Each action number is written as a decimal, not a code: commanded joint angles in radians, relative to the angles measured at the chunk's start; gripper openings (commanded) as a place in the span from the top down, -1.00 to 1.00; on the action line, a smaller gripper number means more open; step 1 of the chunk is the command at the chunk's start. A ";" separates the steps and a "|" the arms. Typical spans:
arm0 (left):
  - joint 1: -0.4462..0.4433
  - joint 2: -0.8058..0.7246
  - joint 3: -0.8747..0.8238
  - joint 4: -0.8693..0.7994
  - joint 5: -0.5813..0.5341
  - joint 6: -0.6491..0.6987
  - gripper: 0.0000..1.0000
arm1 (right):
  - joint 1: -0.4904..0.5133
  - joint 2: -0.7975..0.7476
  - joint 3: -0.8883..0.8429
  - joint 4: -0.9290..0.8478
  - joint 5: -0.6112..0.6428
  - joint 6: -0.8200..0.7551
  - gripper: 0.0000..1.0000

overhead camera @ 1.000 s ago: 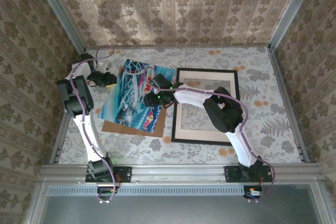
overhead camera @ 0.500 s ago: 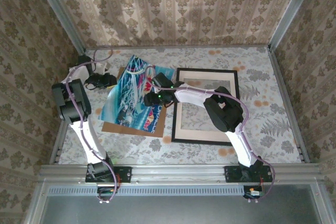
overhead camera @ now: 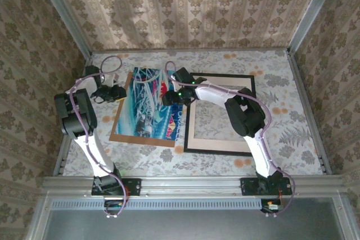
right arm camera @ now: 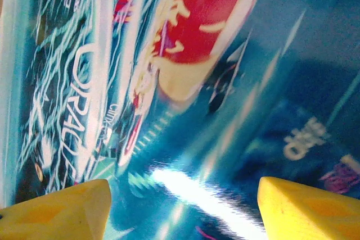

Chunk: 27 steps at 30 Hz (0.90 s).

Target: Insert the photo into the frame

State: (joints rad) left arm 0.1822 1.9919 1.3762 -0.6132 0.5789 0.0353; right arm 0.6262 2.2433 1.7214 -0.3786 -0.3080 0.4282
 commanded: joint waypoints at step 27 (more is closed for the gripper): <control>-0.183 -0.043 -0.002 0.189 -0.196 -0.187 -0.02 | 0.006 -0.084 -0.129 -0.154 0.234 0.168 -0.43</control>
State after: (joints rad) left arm 0.0174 1.9678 1.3628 -0.4503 0.4118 -0.1177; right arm 0.6327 2.1780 1.6218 -0.4454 -0.1970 0.5362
